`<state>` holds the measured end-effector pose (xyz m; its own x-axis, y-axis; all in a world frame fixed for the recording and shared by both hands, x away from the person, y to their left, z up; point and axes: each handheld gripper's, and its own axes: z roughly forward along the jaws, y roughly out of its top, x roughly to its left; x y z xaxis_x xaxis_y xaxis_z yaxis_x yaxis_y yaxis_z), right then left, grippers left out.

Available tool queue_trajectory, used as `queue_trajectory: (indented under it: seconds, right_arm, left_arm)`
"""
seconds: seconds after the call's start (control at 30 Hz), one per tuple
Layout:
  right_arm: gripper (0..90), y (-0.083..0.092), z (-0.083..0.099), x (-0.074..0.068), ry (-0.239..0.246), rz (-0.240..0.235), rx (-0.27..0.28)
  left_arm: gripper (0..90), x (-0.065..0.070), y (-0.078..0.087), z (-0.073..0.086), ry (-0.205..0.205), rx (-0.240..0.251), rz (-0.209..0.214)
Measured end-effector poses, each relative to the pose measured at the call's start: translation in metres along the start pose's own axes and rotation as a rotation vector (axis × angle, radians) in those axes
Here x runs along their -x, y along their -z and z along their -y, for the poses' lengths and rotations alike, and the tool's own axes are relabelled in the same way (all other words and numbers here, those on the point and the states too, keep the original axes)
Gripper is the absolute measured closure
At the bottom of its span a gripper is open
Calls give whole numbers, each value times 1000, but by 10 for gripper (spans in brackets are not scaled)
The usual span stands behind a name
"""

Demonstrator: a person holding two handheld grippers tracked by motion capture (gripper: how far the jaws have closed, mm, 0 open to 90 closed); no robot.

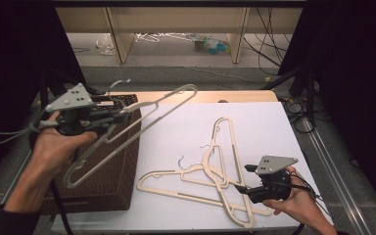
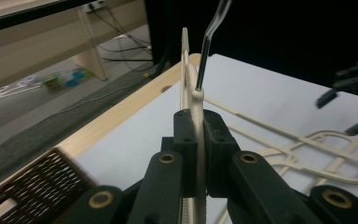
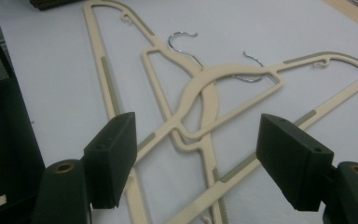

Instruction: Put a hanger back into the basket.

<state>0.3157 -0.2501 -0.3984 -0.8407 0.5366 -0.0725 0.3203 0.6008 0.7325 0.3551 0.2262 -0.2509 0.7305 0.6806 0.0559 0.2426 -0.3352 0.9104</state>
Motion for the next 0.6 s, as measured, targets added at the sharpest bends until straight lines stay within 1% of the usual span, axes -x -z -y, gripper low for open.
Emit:
queue_trajectory:
  seconds: [0.03, 0.07, 0.1, 0.17, 0.23, 0.27, 0.3, 0.33, 0.37, 0.4, 0.43, 0.53, 0.57, 0.6]
  right_arm:
    - [298, 1, 1, 0, -8, -1, 1]
    - [298, 1, 1, 0, -9, 3, 3]
    - [296, 1, 2, 1, -7, 4, 7]
    - [292, 0, 4, 1, -17, 6, 10]
    - [292, -1, 6, 1, -19, 2, 3]
    - [292, -1, 6, 1, -15, -2, 2]
    - [292, -1, 6, 1, -15, -2, 2]
    - [292, -1, 7, 1, -18, 0, 2]
    - [292, -1, 7, 1, -15, -2, 3]
    - [292, -1, 7, 1, -15, -2, 3]
    - [289, -1, 8, 1, -14, -5, 2]
    - [288, -2, 9, 1, -17, -9, -11]
    - [288, -2, 9, 1, -17, -9, -11]
    - [288, -2, 10, 1, -16, -8, -11]
  left_arm:
    - [852, -17, 5, 5, -89, -17, -46]
    - [852, -22, 7, 10, -88, -26, -63]
    - [852, -28, 9, 13, -98, -35, -71]
    - [852, -37, 11, 22, -66, -43, -98]
    - [852, -46, 14, 29, -61, -44, -118]
    - [852, -45, 14, 35, 35, -29, -115]
    - [852, -45, 14, 35, 35, -29, -115]
    - [852, -62, 19, 40, -64, -40, -163]
    - [852, -67, 21, 42, -76, -37, -160]
    - [852, -67, 21, 42, -76, -37, -160]
    - [852, -71, 23, 45, -75, -40, -161]
    - [852, -84, 29, 56, -68, -33, -190]
    - [852, -84, 29, 56, -68, -33, -190]
    - [852, -87, 31, 59, -67, -31, -194]
